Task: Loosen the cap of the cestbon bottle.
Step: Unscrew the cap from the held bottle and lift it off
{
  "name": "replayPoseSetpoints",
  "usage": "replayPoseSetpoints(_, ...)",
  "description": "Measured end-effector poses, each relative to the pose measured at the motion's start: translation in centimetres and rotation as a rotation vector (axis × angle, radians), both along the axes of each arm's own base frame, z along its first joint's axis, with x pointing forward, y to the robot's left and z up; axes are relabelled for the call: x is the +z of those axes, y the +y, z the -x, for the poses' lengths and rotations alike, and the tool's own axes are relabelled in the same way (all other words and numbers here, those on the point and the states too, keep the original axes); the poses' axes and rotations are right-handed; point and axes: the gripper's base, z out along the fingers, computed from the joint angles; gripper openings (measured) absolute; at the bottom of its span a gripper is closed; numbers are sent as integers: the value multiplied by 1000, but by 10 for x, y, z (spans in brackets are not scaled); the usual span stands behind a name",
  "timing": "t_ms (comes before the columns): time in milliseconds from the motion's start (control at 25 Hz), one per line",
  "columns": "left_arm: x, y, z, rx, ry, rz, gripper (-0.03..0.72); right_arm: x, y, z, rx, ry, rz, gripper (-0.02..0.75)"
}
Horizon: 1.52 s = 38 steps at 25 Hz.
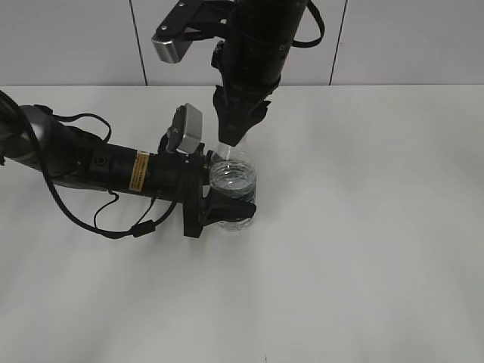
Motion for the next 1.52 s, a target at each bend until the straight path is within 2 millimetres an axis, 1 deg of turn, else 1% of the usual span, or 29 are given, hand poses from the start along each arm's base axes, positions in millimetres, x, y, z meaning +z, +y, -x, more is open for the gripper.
replayPoseSetpoints(120, 0, 0, 0, -2, 1, 2, 412, 0, 0, 0, 0, 0, 0, 309)
replayPoseSetpoints(440, 0, 0, 1, -14, 5, 4, 412, 0, 0, 0, 2, -1, 2, 356)
replayPoseSetpoints(640, 0, 0, 2, -21, 4, 3, 412, 0, 0, 0, 2, -1, 2, 424)
replayPoseSetpoints(760, 0, 0, 2, -24, 4, 3, 412, 0, 0, 0, 2, -1, 2, 447)
replayPoseSetpoints(1240, 0, 0, 3, -30, 4, 2, 412, 1, 0, 0, -21, 2, -6, 461)
replayPoseSetpoints(1400, 0, 0, 3, -33, 4, 2, 412, 1, 0, 0, -41, 7, -8, 498)
replayPoseSetpoints(1520, 0, 0, 3, -35, 3, 1, 412, 1, 0, 0, -55, 11, -10, 507)
